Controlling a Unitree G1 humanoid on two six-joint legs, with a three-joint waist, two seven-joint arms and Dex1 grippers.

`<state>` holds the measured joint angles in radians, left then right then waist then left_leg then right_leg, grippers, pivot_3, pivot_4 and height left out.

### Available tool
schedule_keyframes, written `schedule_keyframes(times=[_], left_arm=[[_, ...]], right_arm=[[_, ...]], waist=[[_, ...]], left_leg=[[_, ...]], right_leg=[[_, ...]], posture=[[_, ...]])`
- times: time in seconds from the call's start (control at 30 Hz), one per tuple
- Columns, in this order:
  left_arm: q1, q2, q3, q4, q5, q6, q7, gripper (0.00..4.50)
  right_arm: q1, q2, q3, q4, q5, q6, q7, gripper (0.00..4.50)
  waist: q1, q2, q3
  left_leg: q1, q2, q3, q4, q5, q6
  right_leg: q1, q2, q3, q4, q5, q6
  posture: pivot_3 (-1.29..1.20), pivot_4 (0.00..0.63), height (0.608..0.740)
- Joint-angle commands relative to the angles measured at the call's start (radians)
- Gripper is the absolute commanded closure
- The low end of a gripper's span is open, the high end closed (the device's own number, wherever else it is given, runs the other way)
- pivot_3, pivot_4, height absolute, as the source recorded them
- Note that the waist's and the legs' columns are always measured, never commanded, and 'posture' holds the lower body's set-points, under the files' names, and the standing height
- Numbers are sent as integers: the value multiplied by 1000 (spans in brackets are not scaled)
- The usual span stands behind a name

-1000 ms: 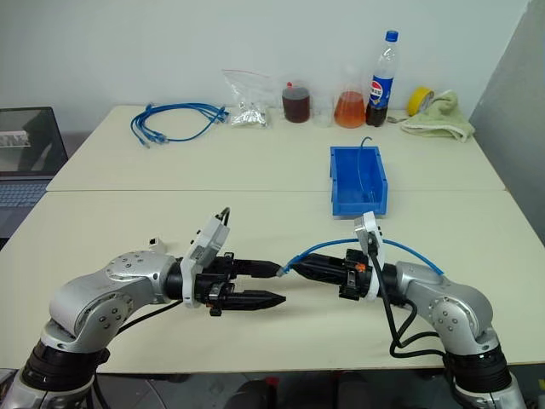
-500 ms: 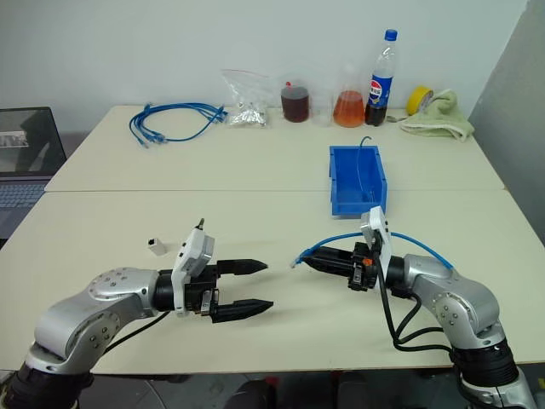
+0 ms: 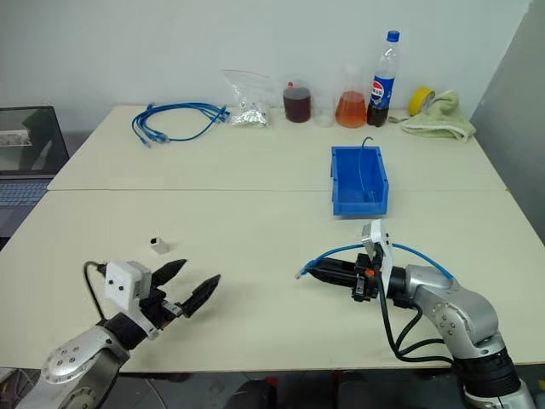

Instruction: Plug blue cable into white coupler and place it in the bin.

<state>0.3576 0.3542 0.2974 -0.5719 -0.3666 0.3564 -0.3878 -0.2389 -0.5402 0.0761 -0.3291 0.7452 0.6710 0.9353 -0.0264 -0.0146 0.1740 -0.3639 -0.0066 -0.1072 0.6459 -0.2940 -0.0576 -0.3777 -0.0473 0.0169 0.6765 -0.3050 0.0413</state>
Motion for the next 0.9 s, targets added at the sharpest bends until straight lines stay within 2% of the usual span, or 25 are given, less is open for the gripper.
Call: schedule_keyframes(times=[0.03, 0.2, 0.33, 0.53, 0.9], left_arm=[[18, -38, 41, -33, 86, -4, 132, 0], [-13, -60, 70, -14, 76, 91, 208, 0], [-143, -44, 90, 89, 85, 158, 264, 0], [-236, -24, 124, 182, 74, 183, 272, 0], [-331, 39, 96, 307, 96, 201, 236, 0]], right_arm=[[-26, 10, 6, 11, -13, -32, 32, 4368], [-35, 16, 12, 29, -26, -40, 50, 4369], [-49, 22, 20, 45, -28, -44, 62, 4369], [-59, 20, 16, 47, -32, -38, 69, 4369], [-52, 16, 7, 28, -31, -28, 59, 4370]], waist=[[0, 0, 0], [1, -1, 0], [1, -1, 1], [-3, -2, 1], [-2, -3, 2]], left_leg=[[0, 0, 0, 0, 0, 0], [0, 0, 1, 0, 0, 0], [0, -1, 1, 0, 0, 0], [0, 0, 1, 0, 0, 0], [0, 0, 0, 0, 0, 0]], right_leg=[[0, 0, -1, 0, 0, 0], [1, 0, -2, 0, 0, 0], [1, 0, -3, 1, 0, 0], [0, 2, -2, 2, 0, 0], [0, 1, -2, 2, 0, 0]], posture=[[0, 150, 740], [0, 150, 740], [0, 150, 740], [0, 150, 740], [0, 150, 740]])
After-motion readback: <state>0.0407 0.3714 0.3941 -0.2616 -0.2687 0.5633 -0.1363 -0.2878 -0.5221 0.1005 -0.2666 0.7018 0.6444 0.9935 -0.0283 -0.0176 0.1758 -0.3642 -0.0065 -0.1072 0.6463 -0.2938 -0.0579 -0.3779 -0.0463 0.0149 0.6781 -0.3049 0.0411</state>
